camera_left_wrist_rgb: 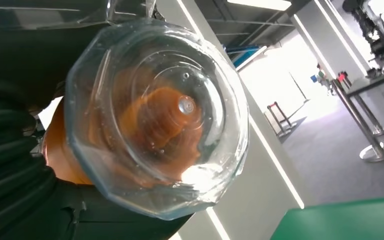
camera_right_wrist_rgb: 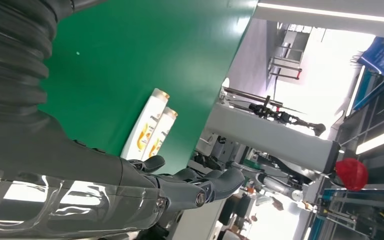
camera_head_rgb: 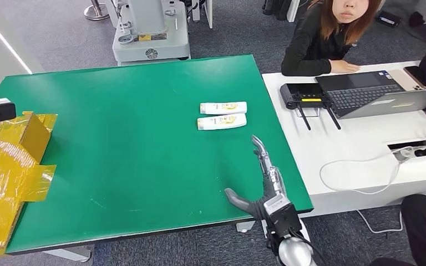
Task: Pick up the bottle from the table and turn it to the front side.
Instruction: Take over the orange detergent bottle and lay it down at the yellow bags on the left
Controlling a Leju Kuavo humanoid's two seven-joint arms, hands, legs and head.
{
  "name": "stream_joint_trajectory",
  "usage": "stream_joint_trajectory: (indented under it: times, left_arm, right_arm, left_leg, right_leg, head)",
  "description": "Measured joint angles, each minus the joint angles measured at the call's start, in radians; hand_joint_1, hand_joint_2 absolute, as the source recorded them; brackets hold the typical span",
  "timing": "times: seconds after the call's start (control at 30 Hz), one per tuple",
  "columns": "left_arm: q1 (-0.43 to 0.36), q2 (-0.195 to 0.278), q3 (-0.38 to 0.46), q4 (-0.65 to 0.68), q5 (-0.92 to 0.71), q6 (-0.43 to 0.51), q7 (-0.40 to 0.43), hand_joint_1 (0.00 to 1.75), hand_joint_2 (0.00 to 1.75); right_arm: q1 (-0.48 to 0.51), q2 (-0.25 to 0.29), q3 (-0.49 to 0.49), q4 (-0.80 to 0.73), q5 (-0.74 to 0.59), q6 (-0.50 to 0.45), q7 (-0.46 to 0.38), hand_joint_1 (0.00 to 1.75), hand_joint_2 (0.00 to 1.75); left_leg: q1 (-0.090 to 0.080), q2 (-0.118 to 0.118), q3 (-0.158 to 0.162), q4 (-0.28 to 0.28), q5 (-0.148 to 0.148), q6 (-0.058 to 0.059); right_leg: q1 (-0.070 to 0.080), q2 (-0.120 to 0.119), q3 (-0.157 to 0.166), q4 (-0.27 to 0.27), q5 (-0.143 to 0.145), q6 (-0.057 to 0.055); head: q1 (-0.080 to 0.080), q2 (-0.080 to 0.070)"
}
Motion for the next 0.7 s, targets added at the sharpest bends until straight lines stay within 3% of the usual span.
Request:
stream_joint_trajectory:
  times: [0.17,0.7]
  left_arm:
    - [0.048,0.032,-0.003,0.0,0.012,0.004,-0.001,1.75,1.75]
    - [0.229,0.055,-0.009,0.0,0.039,0.034,0.019,1.75,1.75]
  right_arm:
    - [0.037,0.0,-0.009,-0.016,0.001,-0.005,-0.003,0.0,1.75]
    - [0.075,0.016,-0.012,-0.066,0.034,0.005,0.026,0.0,1.75]
  left_leg:
    - [0.0,-0.001,0.0,0.0,0.0,0.0]
    - [0.0,0.001,0.0,0.0,0.0,0.0]
  right_leg:
    - [0.0,-0.001,0.0,-0.001,0.0,0.0]
    - [0.0,0.0,0.0,-0.001,0.001,-0.002]
  head:
    - [0.0,0.0]
    - [0.0,0.0]
